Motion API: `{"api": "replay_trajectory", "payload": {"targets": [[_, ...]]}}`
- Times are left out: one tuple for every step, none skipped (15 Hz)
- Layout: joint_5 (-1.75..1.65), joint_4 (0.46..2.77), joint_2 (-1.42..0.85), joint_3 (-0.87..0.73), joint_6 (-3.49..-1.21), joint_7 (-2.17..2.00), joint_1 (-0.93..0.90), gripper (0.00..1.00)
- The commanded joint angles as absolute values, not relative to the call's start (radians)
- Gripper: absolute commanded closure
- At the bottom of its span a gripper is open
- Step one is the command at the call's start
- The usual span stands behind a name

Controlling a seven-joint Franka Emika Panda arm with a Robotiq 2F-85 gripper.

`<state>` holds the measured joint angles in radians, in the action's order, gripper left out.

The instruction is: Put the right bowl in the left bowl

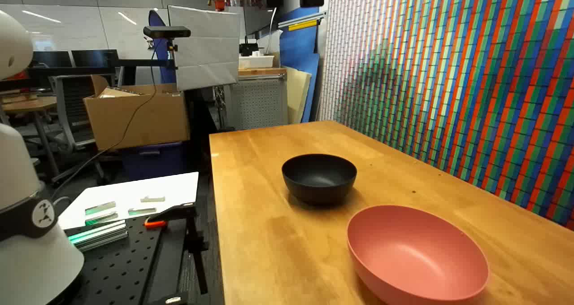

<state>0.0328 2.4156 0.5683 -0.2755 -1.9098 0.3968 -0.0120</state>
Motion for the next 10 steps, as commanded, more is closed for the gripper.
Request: {"api": "replay_trajectory", "payload": {"targets": [[0.045, 2.411, 0.564, -0.256, -1.907, 0.407, 0.011, 0.0], [0.045, 2.407, 0.565, -0.256, -1.907, 0.407, 0.011, 0.0], [0.045, 2.404, 0.566, -0.256, -1.907, 0.407, 0.011, 0.0], [0.045, 2.402, 0.566, -0.256, -1.907, 0.407, 0.011, 0.0], [0.045, 2.401, 0.566, -0.256, -1.907, 0.407, 0.011, 0.0], [0.045, 2.401, 0.566, -0.256, -1.907, 0.407, 0.011, 0.0], [0.039, 2.395, 0.565, -0.252, -1.904, 0.41, 0.009, 0.0], [0.035, 2.381, 0.559, -0.243, -1.915, 0.397, 0.01, 0.0], [0.03, 2.362, 0.542, -0.231, -1.926, 0.383, 0.009, 0.0], [0.021, 2.345, 0.525, -0.216, -1.937, 0.369, 0.008, 0.0]]}}
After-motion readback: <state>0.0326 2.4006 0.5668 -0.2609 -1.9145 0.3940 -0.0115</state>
